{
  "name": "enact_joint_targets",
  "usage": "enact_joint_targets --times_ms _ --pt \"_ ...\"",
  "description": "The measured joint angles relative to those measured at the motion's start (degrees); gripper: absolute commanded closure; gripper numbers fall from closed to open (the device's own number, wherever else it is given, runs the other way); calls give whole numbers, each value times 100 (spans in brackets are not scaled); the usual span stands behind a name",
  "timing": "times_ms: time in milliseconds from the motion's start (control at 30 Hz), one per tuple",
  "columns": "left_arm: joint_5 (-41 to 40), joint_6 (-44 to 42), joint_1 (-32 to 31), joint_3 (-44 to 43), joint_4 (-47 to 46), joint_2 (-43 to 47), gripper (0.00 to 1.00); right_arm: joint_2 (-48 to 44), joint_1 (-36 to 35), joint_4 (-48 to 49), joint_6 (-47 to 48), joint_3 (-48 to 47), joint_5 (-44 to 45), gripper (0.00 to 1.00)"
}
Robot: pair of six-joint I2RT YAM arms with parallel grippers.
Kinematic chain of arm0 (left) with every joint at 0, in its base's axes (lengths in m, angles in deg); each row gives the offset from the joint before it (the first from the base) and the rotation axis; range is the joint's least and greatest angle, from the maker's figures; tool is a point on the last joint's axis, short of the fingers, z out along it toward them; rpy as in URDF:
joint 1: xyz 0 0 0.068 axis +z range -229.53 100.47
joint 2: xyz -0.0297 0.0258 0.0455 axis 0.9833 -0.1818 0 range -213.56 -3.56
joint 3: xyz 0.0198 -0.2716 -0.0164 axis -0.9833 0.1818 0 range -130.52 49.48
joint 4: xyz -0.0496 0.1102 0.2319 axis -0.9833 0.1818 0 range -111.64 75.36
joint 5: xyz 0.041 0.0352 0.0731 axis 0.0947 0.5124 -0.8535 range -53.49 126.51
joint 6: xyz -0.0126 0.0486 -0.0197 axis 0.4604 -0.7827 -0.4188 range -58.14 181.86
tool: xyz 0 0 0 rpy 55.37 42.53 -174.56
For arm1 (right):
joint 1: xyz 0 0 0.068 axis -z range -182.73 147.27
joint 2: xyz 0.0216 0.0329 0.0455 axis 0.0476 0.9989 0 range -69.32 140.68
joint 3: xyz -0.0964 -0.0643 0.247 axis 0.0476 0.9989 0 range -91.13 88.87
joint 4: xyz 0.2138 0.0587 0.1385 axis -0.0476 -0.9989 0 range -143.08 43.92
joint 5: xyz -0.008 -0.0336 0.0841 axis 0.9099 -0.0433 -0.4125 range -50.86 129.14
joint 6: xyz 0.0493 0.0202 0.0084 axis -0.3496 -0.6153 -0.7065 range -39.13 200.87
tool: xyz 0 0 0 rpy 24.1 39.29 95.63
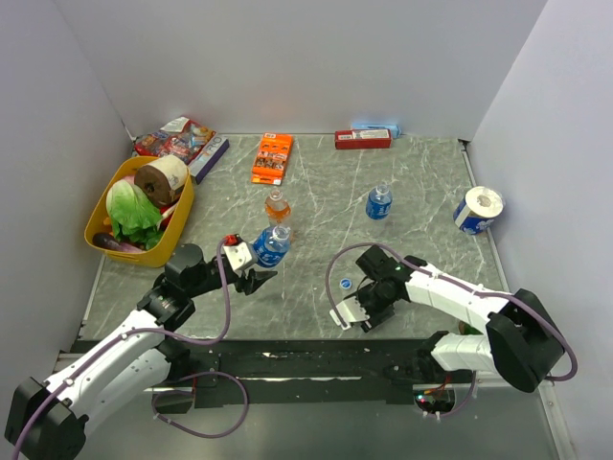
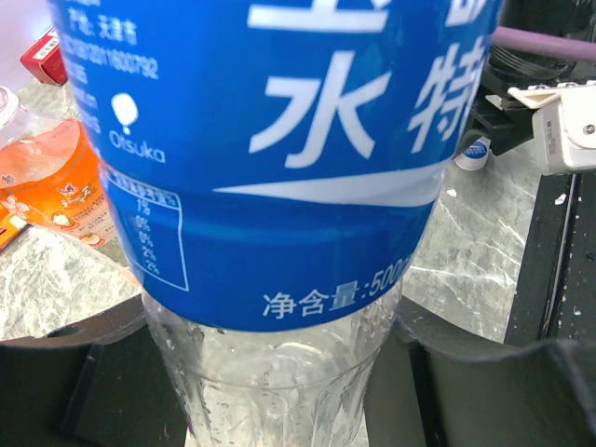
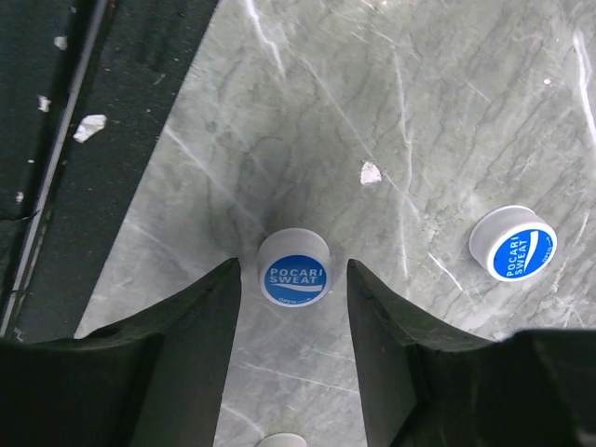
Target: Screw on the bottle caps
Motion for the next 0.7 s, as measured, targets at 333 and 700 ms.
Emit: enact_joint_targets --times_ms 333,700 --pt "4 0 0 0 -31 -2 96 20 0 120 -52 46 48 56" --pt "87 -46 0 11 -155 -96 99 -212 9 87 -232 129 195 75"
